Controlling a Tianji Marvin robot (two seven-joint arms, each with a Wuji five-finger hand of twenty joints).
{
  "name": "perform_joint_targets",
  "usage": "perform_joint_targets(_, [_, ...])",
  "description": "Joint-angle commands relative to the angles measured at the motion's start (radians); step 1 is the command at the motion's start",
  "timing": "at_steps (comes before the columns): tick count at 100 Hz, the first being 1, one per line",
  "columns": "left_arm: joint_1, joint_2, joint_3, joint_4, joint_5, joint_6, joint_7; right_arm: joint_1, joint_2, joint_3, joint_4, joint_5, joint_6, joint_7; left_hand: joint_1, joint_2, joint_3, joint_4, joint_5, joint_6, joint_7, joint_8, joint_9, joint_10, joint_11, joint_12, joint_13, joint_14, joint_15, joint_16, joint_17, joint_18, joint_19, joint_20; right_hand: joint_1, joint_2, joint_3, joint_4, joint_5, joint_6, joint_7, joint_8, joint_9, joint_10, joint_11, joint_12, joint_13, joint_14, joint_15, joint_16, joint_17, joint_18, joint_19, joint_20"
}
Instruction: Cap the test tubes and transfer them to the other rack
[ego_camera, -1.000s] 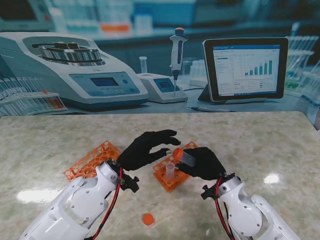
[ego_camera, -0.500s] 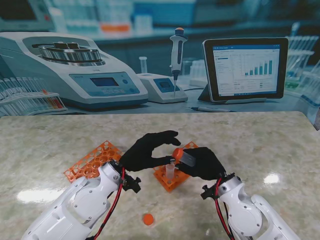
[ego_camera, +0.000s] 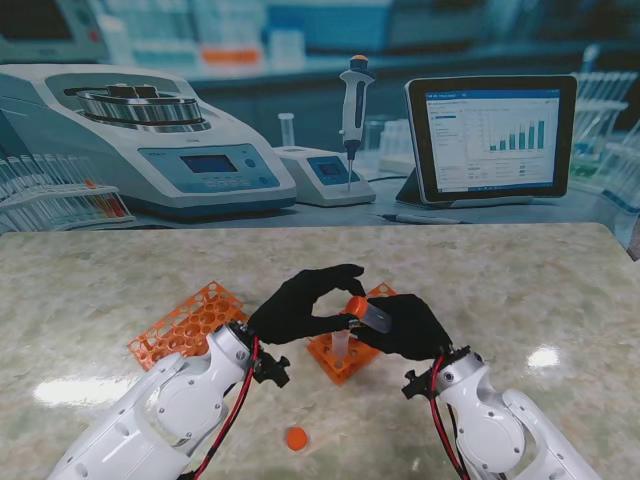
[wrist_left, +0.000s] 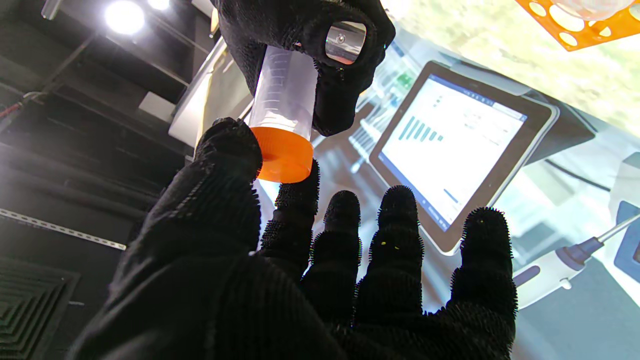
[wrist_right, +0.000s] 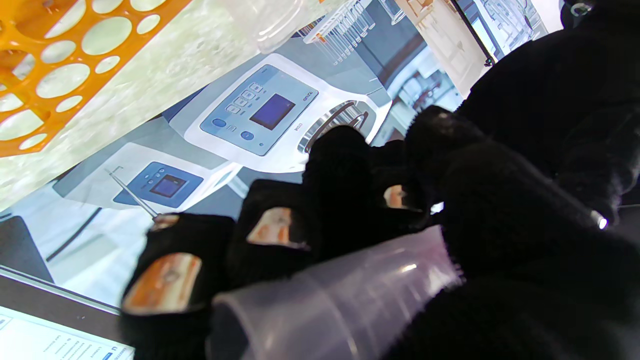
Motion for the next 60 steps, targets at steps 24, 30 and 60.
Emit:
perform_joint_targets(24, [-0.002, -0.003, 0.007, 0.0, -0.009, 0.003, -0.012, -0.006, -0.004, -0.003, -0.005, 0.001, 0.001, 0.002, 0.268, 0.118, -0.053, 0.04, 0.03, -0.063, 0.276, 0.016, 0.02, 0.004, 0.005, 0.02, 0.024, -0.014, 0.017, 0.016, 0.002, -0.002, 0.01, -0.03, 0.04, 0.017, 0.003, -0.001, 0.029, -0.063, 0.042, 0.028, 0.013, 0.061, 0.004, -0.004, 0.053, -0.151, 0.117, 0.034, 0.034, -0.048, 0.11, 0.004])
perform_joint_targets(30, [-0.001, -0.002, 0.005, 0.0, -0.007, 0.002, -0.012, -0.006, -0.004, -0.003, -0.005, 0.001, 0.001, 0.002, 0.285, 0.116, -0.053, 0.041, 0.043, -0.062, 0.268, -0.007, 0.022, 0.003, 0.005, 0.019, 0.026, -0.013, 0.018, 0.016, 0.002, -0.001, 0.012, -0.03, 0.04, 0.017, 0.003, -0.001, 0.029, -0.063, 0.042, 0.028, 0.013, 0.059, 0.004, -0.004, 0.053, -0.151, 0.117, 0.034, 0.034, -0.048, 0.11, 0.004])
perform_joint_targets(60, [-0.003, -0.001, 0.0, 0.007, 0.017, -0.017, -0.005, -0.004, -0.004, -0.004, -0.004, 0.002, 0.001, 0.002, 0.332, 0.002, 0.158, -0.001, 0.134, -0.101, 0.091, -0.121, 0.023, 0.004, -0.005, 0.005, 0.031, -0.015, 0.014, 0.009, -0.001, 0.0, 0.012, -0.034, 0.039, 0.018, 0.003, -0.001, 0.029, -0.063, 0.042, 0.028, 0.013, 0.06, 0.004, -0.004, 0.053, -0.151, 0.118, 0.034, 0.034, -0.048, 0.109, 0.004])
